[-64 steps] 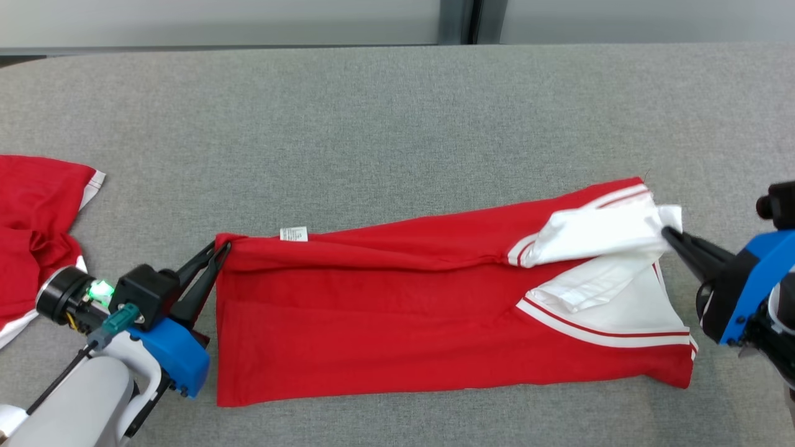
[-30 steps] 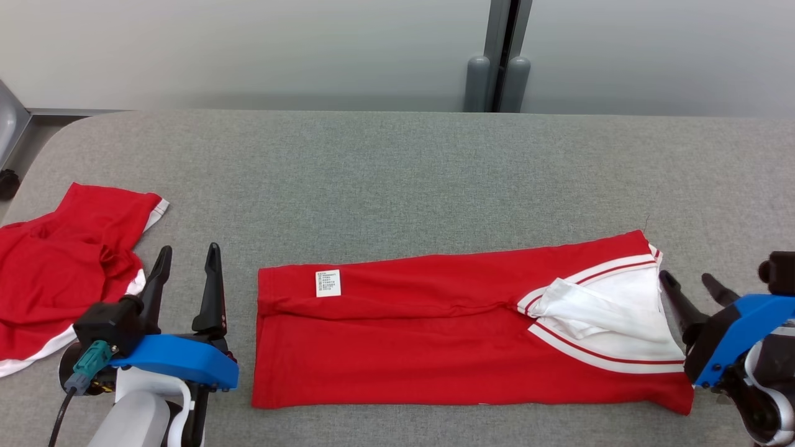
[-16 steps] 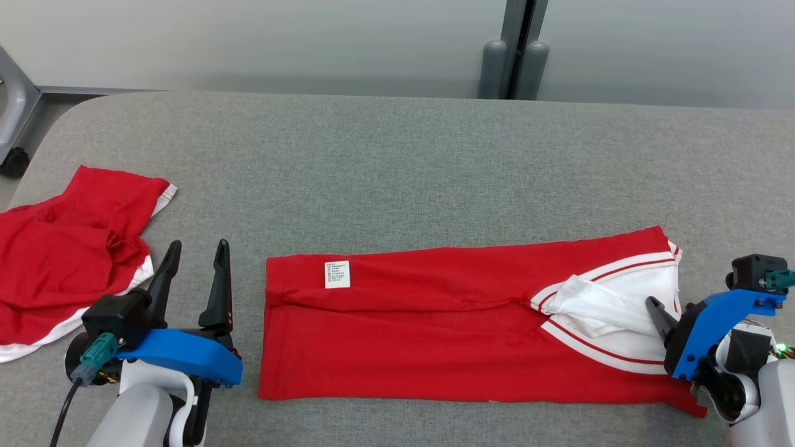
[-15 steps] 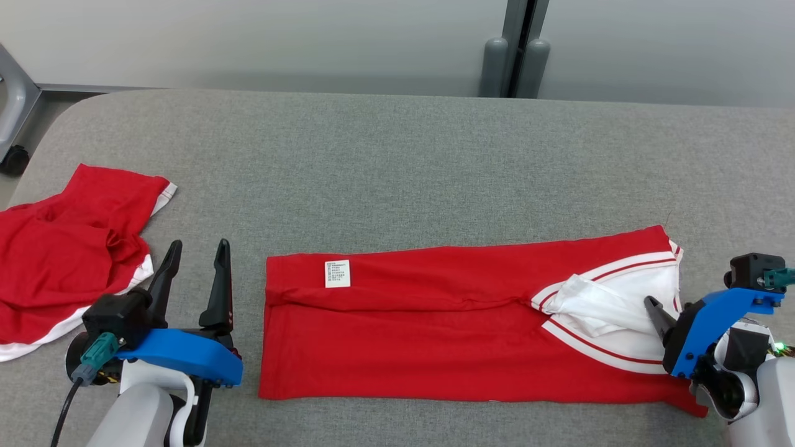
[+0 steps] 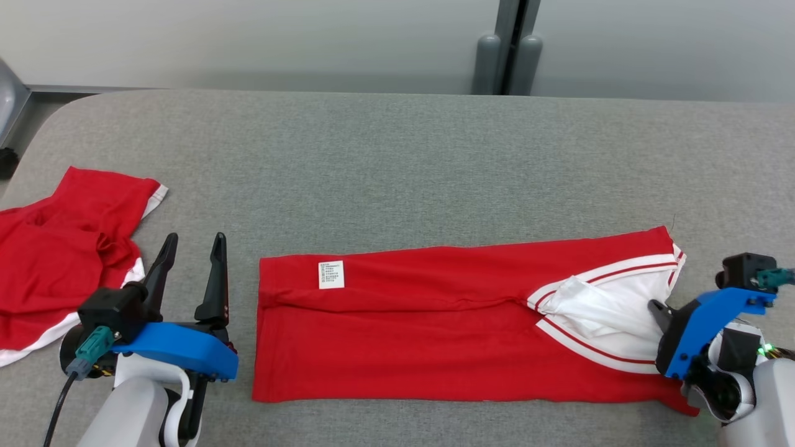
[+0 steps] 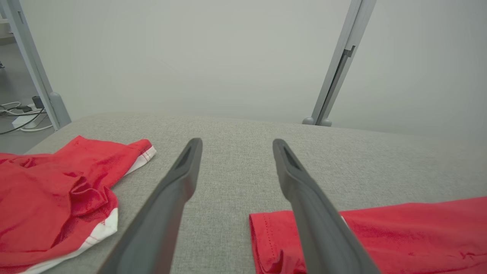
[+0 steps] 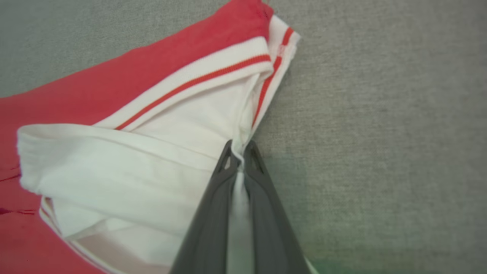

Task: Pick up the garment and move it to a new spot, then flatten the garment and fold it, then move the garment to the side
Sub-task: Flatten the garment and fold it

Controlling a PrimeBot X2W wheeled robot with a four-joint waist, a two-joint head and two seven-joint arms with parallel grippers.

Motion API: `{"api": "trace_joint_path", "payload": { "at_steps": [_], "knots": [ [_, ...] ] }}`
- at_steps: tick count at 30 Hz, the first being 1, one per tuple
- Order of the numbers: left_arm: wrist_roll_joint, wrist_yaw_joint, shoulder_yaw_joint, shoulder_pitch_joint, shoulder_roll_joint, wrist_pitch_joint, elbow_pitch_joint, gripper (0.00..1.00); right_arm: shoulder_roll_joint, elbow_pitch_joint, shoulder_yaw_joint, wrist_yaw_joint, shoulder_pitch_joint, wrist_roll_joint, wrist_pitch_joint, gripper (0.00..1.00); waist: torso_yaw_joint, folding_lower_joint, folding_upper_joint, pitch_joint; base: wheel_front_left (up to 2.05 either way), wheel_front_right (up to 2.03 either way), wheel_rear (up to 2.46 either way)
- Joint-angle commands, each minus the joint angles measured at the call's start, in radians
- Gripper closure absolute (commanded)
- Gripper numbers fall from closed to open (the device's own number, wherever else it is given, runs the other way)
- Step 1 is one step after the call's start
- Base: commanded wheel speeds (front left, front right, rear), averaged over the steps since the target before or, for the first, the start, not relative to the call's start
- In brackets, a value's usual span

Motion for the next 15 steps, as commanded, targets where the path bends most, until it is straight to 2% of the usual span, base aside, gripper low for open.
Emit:
{"api": "trace_joint_path", "payload": {
  "at_steps": [1, 7, 15],
  "knots": [
    [0.003, 0.002, 0.006, 0.009, 0.011, -0.005, -0.001, 0.0, -0.01, -0.024, -0.006, 0.0, 0.039, 0.002, -0.008, 1.0, -0.014, -0.0001, 0.0, -0.007, 0.0, 0.0, 0.0],
    [0.0, 0.004, 0.014, 0.028, 0.02, -0.005, -0.014, 0.0, -0.057, -0.158, -0.07, 0.0, 0.091, -0.027, -0.031, 1.0, -0.048, -0.0001, 0.0, -0.015, 0.0, 0.0, 0.0],
    [-0.001, 0.013, 0.018, 0.046, 0.038, -0.004, -0.035, 0.0, -0.101, -0.299, -0.176, 0.0, 0.143, -0.074, 0.016, 1.0, -0.083, -0.0001, 0.0, -0.013, 0.0, 0.0, 0.0]
  ]
}}
